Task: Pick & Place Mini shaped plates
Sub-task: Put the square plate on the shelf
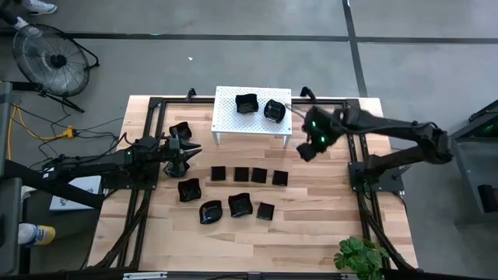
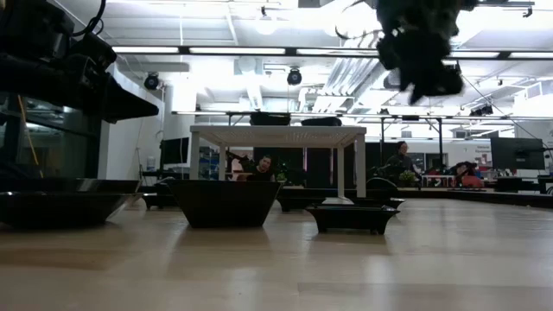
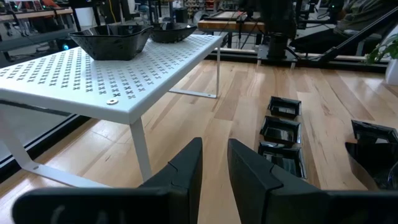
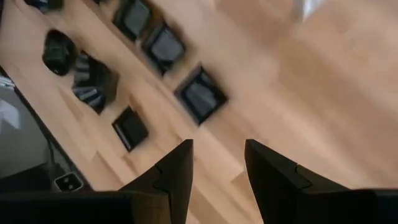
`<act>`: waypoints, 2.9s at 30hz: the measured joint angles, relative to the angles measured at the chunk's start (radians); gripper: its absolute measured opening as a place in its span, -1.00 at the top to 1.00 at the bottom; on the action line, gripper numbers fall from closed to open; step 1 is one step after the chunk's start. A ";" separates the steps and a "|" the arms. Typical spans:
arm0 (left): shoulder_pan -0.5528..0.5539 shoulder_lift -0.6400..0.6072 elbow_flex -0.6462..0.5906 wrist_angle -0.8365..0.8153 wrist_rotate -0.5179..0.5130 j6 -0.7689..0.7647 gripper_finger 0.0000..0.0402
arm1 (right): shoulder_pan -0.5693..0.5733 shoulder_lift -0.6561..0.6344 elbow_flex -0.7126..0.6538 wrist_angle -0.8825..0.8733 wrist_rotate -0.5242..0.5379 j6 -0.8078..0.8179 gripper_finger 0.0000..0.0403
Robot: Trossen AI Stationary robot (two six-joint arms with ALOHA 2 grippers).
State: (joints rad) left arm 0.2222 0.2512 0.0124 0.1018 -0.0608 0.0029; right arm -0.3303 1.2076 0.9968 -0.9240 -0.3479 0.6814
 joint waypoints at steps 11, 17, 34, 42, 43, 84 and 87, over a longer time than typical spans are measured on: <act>0.000 0.000 0.000 0.000 0.000 0.000 0.64 | 0.194 -0.116 -0.368 0.391 0.123 0.391 0.30; 0.000 0.000 0.000 0.000 0.000 0.000 0.64 | 0.252 -0.112 -0.424 0.438 0.230 0.519 0.31; 0.000 0.000 0.000 0.000 0.000 0.000 0.64 | 0.372 0.174 -0.422 0.743 0.334 0.817 0.31; 0.000 0.000 0.000 0.000 0.000 0.000 0.64 | 0.372 0.263 -0.422 0.841 0.334 0.875 0.31; 0.000 0.000 0.000 0.000 0.000 0.000 0.64 | 0.372 0.266 -0.422 0.841 0.334 0.882 0.31; 0.000 0.000 0.000 0.000 0.000 0.000 0.64 | 0.362 0.319 -0.421 0.898 0.308 0.864 0.58; 0.000 0.000 0.000 0.000 0.000 0.000 0.64 | 0.363 0.320 -0.421 0.898 0.314 0.863 0.60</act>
State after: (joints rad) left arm 0.2221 0.2511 0.0124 0.1018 -0.0605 0.0029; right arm 0.0322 1.5272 0.5755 -0.0261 -0.0337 1.5449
